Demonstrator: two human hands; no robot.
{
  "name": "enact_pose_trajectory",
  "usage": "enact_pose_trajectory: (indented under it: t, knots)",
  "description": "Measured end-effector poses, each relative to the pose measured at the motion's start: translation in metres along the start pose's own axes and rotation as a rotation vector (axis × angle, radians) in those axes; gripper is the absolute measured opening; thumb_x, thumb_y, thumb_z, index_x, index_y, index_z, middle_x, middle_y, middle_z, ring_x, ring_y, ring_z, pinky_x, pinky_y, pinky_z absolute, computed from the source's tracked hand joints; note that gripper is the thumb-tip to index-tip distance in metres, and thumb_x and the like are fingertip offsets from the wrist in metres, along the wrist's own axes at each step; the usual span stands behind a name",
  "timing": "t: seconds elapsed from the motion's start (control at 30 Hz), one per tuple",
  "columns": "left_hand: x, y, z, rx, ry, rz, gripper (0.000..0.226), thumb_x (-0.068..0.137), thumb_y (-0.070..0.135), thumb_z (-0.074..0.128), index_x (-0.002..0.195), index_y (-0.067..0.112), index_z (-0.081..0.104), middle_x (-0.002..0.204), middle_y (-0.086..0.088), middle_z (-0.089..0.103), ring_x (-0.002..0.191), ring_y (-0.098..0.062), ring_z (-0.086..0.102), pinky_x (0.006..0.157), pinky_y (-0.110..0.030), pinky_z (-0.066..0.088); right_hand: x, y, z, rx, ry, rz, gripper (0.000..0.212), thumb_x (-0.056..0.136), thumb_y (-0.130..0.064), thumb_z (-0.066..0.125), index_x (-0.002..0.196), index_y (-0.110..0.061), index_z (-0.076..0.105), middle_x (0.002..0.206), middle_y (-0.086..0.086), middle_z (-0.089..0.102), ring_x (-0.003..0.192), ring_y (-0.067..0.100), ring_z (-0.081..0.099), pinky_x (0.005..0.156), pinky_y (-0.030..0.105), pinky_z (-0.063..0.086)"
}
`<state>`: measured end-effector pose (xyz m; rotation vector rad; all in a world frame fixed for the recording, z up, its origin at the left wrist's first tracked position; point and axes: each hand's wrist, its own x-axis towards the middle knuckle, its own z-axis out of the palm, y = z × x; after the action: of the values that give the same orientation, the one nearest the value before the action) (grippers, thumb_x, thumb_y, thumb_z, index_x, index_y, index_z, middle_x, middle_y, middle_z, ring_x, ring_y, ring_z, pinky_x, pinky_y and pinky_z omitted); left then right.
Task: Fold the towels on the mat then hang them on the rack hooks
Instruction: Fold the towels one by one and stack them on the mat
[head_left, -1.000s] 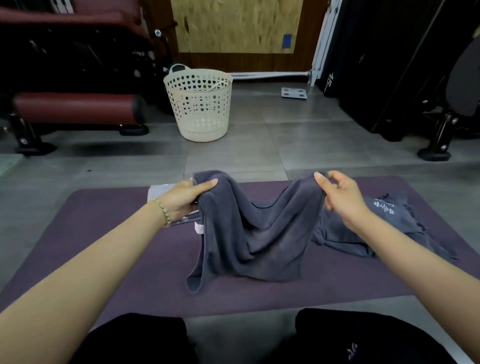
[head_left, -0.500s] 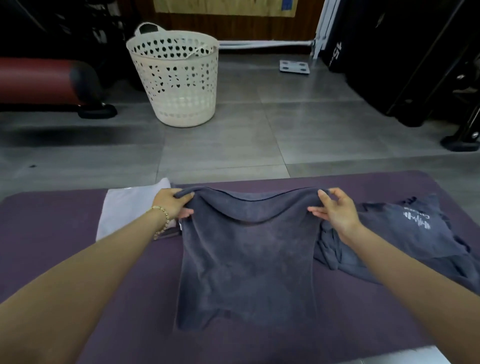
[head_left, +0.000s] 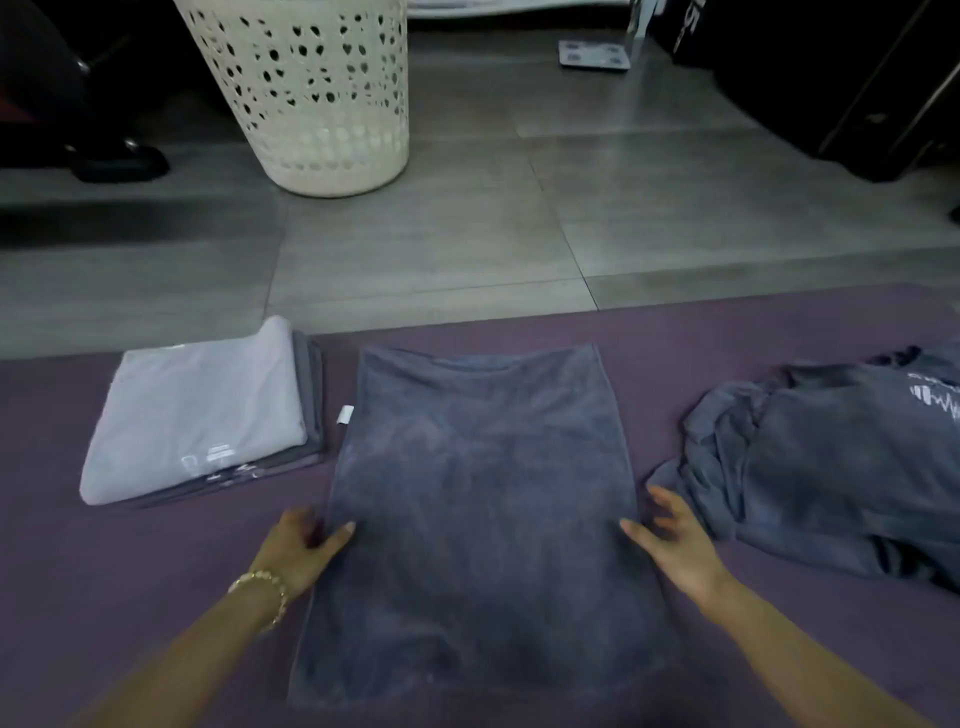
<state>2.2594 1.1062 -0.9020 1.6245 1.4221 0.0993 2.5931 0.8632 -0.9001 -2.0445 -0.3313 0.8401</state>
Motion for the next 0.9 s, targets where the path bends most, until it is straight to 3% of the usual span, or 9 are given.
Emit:
enact_pose_trajectory:
  t: [0.13,0.2,0.33,0.47,0.6,0.67,0.73,0.9]
  knots:
    - [-0.003,-0.042,0.011,0.097,0.019,-0.095,0.061,0.061,0.063,0.075,0.089,0.009,0.064,0.083,0.0,0.068,0.076,-0.014,0.064,0.071,-0.037,0.053,-0.016,0.037,-0.01,-0.113,0.028,0.062,0.066,0.075,-0.007,0.078,0.132,-0.002,0.046,0.125,0.015,0.052,0.095,0.024,0.052,0.082,0.03,0.04]
    - [-0.005,-0.034,0.012,0.124,-0.045,-0.077,0.054,0.065,0.06,0.074,0.084,0.01,0.068,0.078,0.001,0.071,0.076,-0.014,0.067,0.065,-0.03,0.051,-0.018,0.044,-0.011,-0.154,0.021,0.062,0.063,0.073,-0.01,0.081,0.127,-0.003,0.049,0.122,0.015,0.053,0.092,0.024,0.055,0.081,0.03,0.042]
    - [-0.023,-0.017,0.023,0.032,-0.153,-0.117,0.035,0.079,0.041,0.073,0.099,0.015,0.064,0.094,0.0,0.069,0.09,-0.018,0.064,0.077,-0.027,0.047,-0.019,0.053,-0.009,-0.284,-0.022,0.007,0.055,0.069,-0.018,0.085,0.116,-0.011,0.057,0.111,0.013,0.057,0.088,0.021,0.062,0.078,0.027,0.048]
    - [-0.049,-0.015,0.041,-0.02,-0.031,-0.05,0.019,0.083,0.03,0.07,0.091,0.016,0.059,0.084,0.004,0.065,0.079,-0.014,0.059,0.064,-0.024,0.043,-0.033,0.052,0.0,-0.272,-0.026,0.024,0.041,0.074,-0.016,0.081,0.1,-0.009,0.051,0.087,0.0,0.058,0.082,0.017,0.057,0.068,0.023,0.041]
    - [-0.062,-0.021,0.047,-0.071,0.029,-0.016,0.021,0.088,0.03,0.065,0.094,0.012,0.056,0.081,0.002,0.063,0.082,-0.021,0.06,0.062,-0.025,0.041,-0.054,0.061,0.008,-0.169,-0.023,0.031,0.022,0.081,-0.018,0.075,0.095,-0.004,0.065,0.084,0.0,0.067,0.078,0.012,0.064,0.057,0.011,0.049]
    - [-0.065,-0.025,0.045,-0.107,0.06,-0.052,0.022,0.091,0.031,0.06,0.094,0.009,0.058,0.082,-0.002,0.064,0.085,-0.026,0.061,0.068,-0.03,0.044,-0.064,0.066,0.006,-0.133,-0.016,-0.005,0.013,0.086,-0.015,0.069,0.094,-0.005,0.068,0.081,-0.004,0.068,0.075,0.003,0.066,0.058,0.006,0.048]
    - [-0.068,-0.031,0.037,-0.157,0.077,-0.102,0.026,0.091,0.034,0.059,0.095,0.008,0.06,0.087,-0.007,0.065,0.085,-0.027,0.061,0.075,-0.034,0.046,-0.073,0.065,-0.003,-0.134,0.035,-0.059,0.01,0.089,-0.016,0.065,0.089,-0.006,0.067,0.078,-0.008,0.067,0.067,-0.007,0.063,0.057,0.006,0.046]
    - [-0.076,-0.056,0.024,-0.1,0.008,-0.164,0.03,0.089,0.039,0.06,0.093,0.009,0.064,0.087,-0.008,0.067,0.084,-0.027,0.063,0.076,-0.033,0.046,-0.086,0.081,-0.02,-0.217,0.04,-0.038,0.008,0.086,-0.013,0.068,0.08,-0.011,0.064,0.073,-0.009,0.066,0.062,-0.011,0.061,0.057,0.007,0.046]
